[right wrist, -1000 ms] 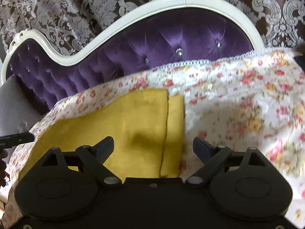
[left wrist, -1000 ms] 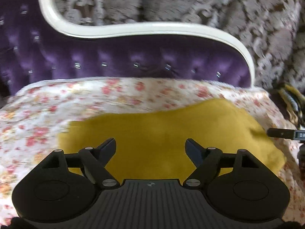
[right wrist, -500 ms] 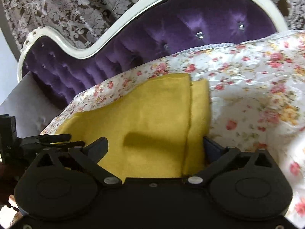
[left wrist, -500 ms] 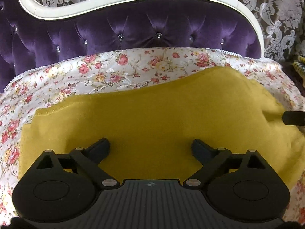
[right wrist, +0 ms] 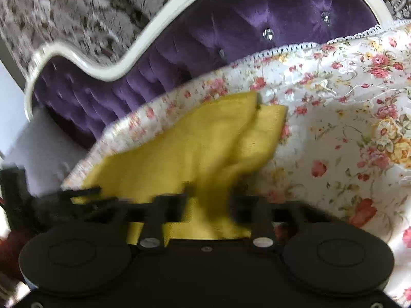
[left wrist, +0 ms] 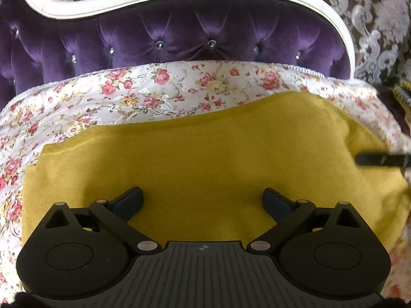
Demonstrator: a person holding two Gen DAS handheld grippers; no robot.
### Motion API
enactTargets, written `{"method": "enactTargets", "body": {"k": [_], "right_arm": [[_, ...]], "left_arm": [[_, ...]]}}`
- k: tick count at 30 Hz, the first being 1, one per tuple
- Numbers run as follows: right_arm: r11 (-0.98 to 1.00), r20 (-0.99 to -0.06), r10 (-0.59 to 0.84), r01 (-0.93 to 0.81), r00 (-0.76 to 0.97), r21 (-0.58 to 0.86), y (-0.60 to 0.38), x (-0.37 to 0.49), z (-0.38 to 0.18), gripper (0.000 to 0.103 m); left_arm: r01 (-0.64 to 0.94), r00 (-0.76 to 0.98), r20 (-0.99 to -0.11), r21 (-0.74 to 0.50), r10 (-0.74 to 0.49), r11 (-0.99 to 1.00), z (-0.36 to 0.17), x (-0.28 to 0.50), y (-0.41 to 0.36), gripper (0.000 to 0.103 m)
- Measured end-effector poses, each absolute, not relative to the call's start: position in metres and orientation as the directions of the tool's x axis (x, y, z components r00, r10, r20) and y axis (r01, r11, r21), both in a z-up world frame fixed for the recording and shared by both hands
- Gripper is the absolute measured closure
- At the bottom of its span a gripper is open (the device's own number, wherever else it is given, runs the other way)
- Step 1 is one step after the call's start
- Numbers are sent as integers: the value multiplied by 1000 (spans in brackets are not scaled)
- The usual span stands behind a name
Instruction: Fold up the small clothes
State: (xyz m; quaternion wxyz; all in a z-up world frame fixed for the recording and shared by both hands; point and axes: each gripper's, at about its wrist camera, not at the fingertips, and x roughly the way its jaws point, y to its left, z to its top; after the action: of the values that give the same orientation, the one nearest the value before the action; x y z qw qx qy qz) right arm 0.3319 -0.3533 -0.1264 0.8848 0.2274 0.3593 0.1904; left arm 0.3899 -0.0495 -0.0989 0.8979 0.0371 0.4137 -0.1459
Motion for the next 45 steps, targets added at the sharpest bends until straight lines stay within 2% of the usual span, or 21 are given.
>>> {"method": "enactTargets", "body": {"k": [2,7,11,14,19,23,29,34,39,43,45], "right_arm": [[829,-541,498,-190,678,525,-349,328,-123,75],[823,-501,491,-193,713,534,-349,320,-109,76],[826,-496,485,-191,720,531,-348,318,-101,76],[832,-511,473,-172,718,528,-346,320,-99,76],[843,-540,448,-135,713,522,-342,321,-98,76],[857,-555,427,-124,714,500,-337,322,-90,76],[877,-572,399,-118,717,465,-317,324,-70,76],[892,-568,403,-167,718,421,-274,326,-38,78],[872,-534,470,-274,703,406,-203,323,-10,79],[841,-548,539,-376,639,389,-128,320,-16,79],[833,-572,553,-422,605,359,-89,326,-29,86]], "left_arm": [[267,621,-745,-91,-243,960,-94,392,-46,12],[156,632,-753,-110,-184,982,-95,410,-43,13],[175,633,-765,-9,-120,985,-104,425,-60,13],[180,639,-761,9,-110,984,-109,430,-64,12],[159,624,-762,-93,-173,983,-98,424,-42,20],[116,638,-740,-181,-213,977,-82,395,-4,20],[97,655,-714,-245,-247,965,-67,350,55,20],[66,670,-700,-276,-247,959,-64,327,100,19],[31,688,-684,-305,-241,952,-64,310,140,19],[14,694,-679,-321,-240,947,-69,300,166,19],[5,695,-678,-329,-240,944,-72,294,178,19]]}}
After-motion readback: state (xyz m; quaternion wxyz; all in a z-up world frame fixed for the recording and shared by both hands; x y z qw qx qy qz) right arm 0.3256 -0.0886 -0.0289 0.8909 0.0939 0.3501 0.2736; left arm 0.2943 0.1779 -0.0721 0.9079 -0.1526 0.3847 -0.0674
